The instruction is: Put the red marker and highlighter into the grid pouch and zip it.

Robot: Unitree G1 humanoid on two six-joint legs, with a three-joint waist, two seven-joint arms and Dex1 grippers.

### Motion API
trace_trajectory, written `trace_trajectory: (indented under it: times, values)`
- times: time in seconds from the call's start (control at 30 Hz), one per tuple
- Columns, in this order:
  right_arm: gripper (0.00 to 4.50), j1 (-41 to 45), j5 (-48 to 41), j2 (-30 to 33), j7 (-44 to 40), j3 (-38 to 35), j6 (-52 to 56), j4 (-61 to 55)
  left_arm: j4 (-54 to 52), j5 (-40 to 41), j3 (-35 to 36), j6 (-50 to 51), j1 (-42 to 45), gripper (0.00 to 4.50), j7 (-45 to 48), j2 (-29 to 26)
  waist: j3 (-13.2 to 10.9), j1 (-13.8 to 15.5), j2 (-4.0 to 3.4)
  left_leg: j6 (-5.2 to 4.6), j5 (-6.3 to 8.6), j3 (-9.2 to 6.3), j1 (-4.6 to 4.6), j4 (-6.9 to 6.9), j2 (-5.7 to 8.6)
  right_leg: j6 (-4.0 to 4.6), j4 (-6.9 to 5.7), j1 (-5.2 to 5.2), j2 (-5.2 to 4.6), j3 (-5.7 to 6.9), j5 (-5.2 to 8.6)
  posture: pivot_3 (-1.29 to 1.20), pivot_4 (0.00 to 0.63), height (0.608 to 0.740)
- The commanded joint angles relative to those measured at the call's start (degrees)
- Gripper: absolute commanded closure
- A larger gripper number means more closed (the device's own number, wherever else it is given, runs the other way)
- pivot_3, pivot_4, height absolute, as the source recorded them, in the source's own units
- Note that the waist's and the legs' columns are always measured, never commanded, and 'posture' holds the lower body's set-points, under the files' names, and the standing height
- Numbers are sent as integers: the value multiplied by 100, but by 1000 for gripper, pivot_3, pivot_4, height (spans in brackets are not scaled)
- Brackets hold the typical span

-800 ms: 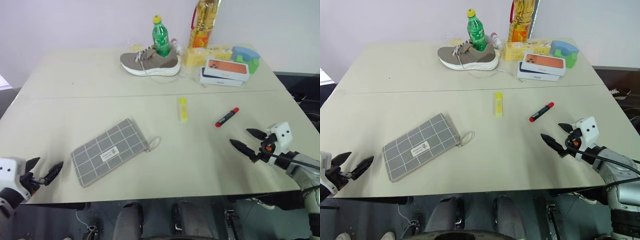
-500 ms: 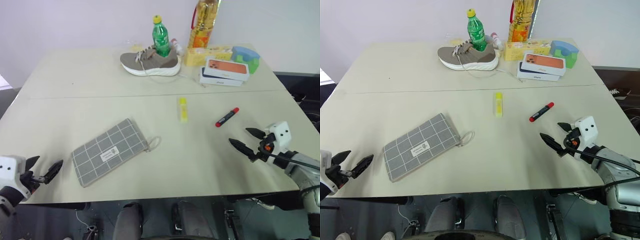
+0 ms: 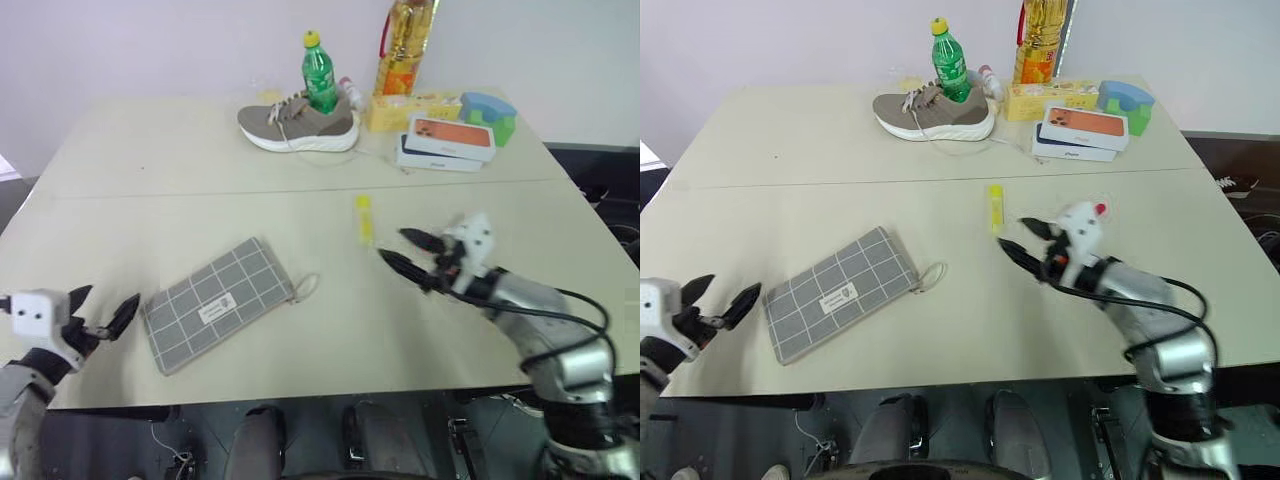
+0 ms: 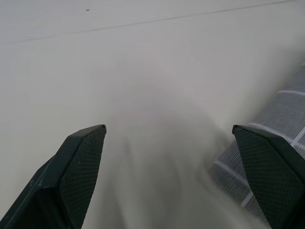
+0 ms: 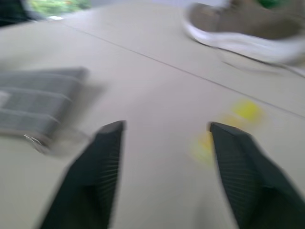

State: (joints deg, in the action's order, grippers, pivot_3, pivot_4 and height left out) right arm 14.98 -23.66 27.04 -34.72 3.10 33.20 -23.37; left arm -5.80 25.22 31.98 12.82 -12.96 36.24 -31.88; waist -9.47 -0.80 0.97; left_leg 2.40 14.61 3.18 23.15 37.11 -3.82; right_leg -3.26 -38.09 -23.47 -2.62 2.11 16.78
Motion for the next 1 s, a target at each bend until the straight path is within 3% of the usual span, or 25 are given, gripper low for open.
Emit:
trace_trajectory:
  times: [0.03, 0.07, 0.1, 0.23, 0.43, 0.7, 1.0]
  values:
    - [3883, 291, 404, -342, 168, 879, 79, -32, 48, -102, -128, -168, 183, 0, 4, -69, 2, 19, 4, 0, 0, -1, 3, 0, 2, 0, 0, 0, -3, 2, 0, 0, 150, 740]
    - [4394, 396, 479, -502, 234, 1057, 84, 52, 68, -123, -176, -182, 232, 0, 15, -74, 2, 15, 4, 0, 0, -1, 5, 0, 2, -1, 1, -1, -4, 3, 0, 0, 150, 740]
    - [4458, 504, 598, -641, 286, 1258, 76, 143, 95, -145, -218, -201, 282, 0, 25, -77, 2, 11, 5, 0, 0, 0, 5, 0, 3, -2, 0, -1, -6, 2, -1, 0, 150, 740]
    - [4458, 843, 1162, -954, 313, 2041, -39, 522, 179, -218, -330, -274, 419, 0, 50, -112, 4, 1, 7, 0, 0, 0, 9, 1, 3, -2, -1, -7, -5, 3, -2, 0, 150, 740]
    - [4458, 1340, 1393, -1633, 156, 2583, 12, 1450, 168, -302, -258, -491, 339, 0, 151, -252, 5, -23, 10, 0, 0, 0, 8, 0, 0, -1, -2, -9, -3, 5, -3, 0, 150, 740]
    - [4458, 1697, 1575, -2074, 243, 2573, 841, 2519, 194, -506, -12, -1106, -300, 0, 851, -942, 6, -29, 13, 0, 0, -1, 9, -2, -7, 4, -3, -11, -15, 8, -5, 0, 150, 740]
    - [4458, 1781, 1514, -2349, 379, 2180, 1108, 2908, 836, -1350, 58, -3321, -1424, 0, 2127, -1908, 11, -34, 17, 1, 1, 3, 9, -6, -10, 27, -1, -16, -30, 10, 3, 0, 150, 740]
